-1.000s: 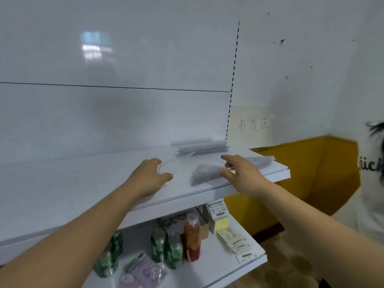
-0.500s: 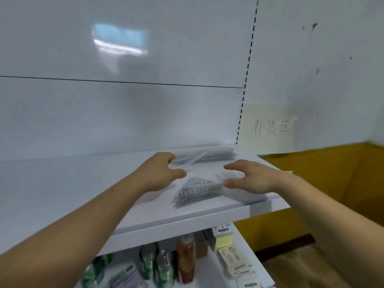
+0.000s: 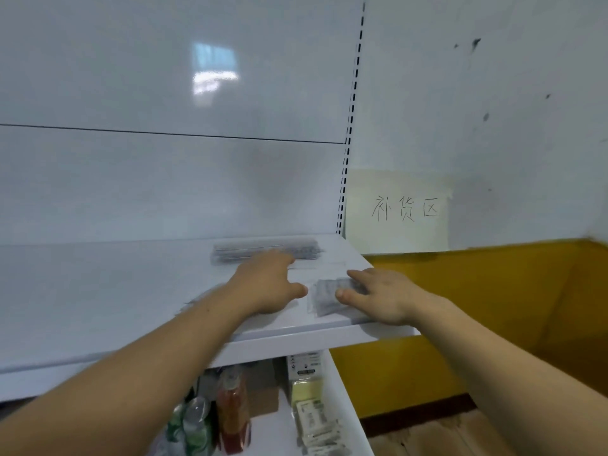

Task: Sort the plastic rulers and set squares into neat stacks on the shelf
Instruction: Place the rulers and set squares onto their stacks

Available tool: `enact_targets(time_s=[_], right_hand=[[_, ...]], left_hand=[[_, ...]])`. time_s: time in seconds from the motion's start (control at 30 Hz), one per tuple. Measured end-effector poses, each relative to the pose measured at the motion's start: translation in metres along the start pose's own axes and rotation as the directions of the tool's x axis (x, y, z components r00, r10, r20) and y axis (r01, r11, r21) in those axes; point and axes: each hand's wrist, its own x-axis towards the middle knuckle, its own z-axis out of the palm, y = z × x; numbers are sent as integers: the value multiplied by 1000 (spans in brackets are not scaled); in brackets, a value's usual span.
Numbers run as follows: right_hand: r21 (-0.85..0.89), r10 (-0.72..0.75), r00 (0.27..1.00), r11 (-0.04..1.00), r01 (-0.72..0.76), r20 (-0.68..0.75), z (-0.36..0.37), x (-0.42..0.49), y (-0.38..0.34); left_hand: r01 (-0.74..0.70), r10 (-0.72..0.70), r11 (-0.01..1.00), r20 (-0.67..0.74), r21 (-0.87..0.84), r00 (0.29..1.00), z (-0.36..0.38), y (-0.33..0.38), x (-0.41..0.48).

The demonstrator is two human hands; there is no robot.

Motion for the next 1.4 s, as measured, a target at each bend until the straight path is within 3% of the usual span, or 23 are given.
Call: enact_targets(time_s=[0.17, 0.27, 0.37, 0.5, 0.63, 0.83, 0.93, 1.2, 1.4], right_hand=[[-50, -85, 996, 995, 86, 19, 1, 13, -8], [-18, -139, 988, 990, 138, -61, 0, 11, -3], [65, -110, 981, 990, 122, -162, 2, 5, 21], [233, -68, 982, 966, 109, -178, 8, -3, 39], [431, -47, 978, 893, 132, -202, 13, -8, 38], [554, -3, 969, 820, 143, -246, 23, -5, 43], [577, 35, 971, 809, 110, -235, 24, -6, 42], [472, 27, 979, 878, 74, -203, 24, -2, 48], [278, -108, 994, 954, 114, -36, -19, 0, 43]], left_hand=[[103, -104, 993, -9, -63, 995, -1, -8, 2], [117, -118, 992, -24, -53, 993, -1, -7, 3], [83, -85, 996, -33, -44, 996, 1, 3, 5], [-1, 2, 999, 9, -44, 1000, 10, 33, 14], [31, -19, 994, 115, -106, 993, 21, 47, 27], [35, -1, 983, 187, -182, 982, 29, 49, 33], [-17, 44, 992, 208, -128, 977, 33, 51, 33], [-75, 81, 997, 251, -34, 965, 30, 56, 38], [-41, 52, 998, 289, -45, 956, 18, 46, 37]])
